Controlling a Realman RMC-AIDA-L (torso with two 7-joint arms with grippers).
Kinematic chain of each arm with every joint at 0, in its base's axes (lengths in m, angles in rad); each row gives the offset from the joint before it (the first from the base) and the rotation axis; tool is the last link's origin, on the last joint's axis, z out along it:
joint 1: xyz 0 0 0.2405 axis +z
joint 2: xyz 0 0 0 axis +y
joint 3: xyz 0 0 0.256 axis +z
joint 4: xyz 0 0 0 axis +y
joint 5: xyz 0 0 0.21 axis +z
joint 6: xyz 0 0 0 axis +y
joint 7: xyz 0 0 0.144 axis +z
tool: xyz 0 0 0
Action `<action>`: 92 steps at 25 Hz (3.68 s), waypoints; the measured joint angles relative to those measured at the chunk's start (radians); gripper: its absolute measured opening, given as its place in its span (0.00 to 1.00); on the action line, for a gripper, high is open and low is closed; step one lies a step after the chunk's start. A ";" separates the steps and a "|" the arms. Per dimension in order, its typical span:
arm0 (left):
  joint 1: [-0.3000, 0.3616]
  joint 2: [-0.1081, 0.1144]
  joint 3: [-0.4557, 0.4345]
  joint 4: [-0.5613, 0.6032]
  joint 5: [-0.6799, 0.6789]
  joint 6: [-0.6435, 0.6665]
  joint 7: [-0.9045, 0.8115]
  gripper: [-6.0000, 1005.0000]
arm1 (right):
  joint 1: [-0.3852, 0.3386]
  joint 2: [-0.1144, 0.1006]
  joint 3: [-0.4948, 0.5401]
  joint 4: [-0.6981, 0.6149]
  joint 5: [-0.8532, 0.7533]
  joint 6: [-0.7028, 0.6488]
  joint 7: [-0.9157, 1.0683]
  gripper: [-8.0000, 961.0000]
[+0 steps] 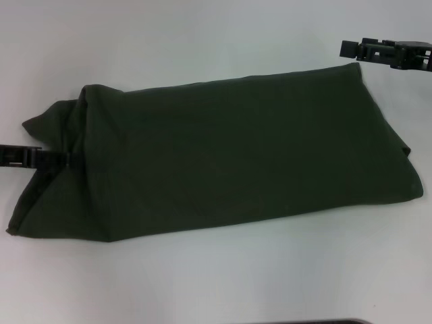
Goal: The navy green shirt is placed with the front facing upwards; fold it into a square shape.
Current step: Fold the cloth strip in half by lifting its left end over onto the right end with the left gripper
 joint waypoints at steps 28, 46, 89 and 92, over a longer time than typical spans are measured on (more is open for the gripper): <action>-0.002 -0.001 -0.010 0.008 0.014 -0.025 -0.036 0.02 | -0.006 0.002 -0.001 0.006 -0.001 0.003 -0.006 0.78; 0.012 -0.004 -0.106 0.076 -0.142 0.169 -0.010 0.04 | 0.012 0.078 -0.135 0.010 -0.060 0.058 -0.058 0.76; 0.002 0.110 -0.202 0.052 -0.192 0.277 -0.016 0.08 | 0.044 0.096 -0.162 0.008 -0.052 0.074 -0.022 0.03; 0.001 0.123 -0.205 0.039 -0.192 0.272 -0.014 0.09 | 0.044 0.092 -0.135 0.008 -0.052 0.075 -0.021 0.03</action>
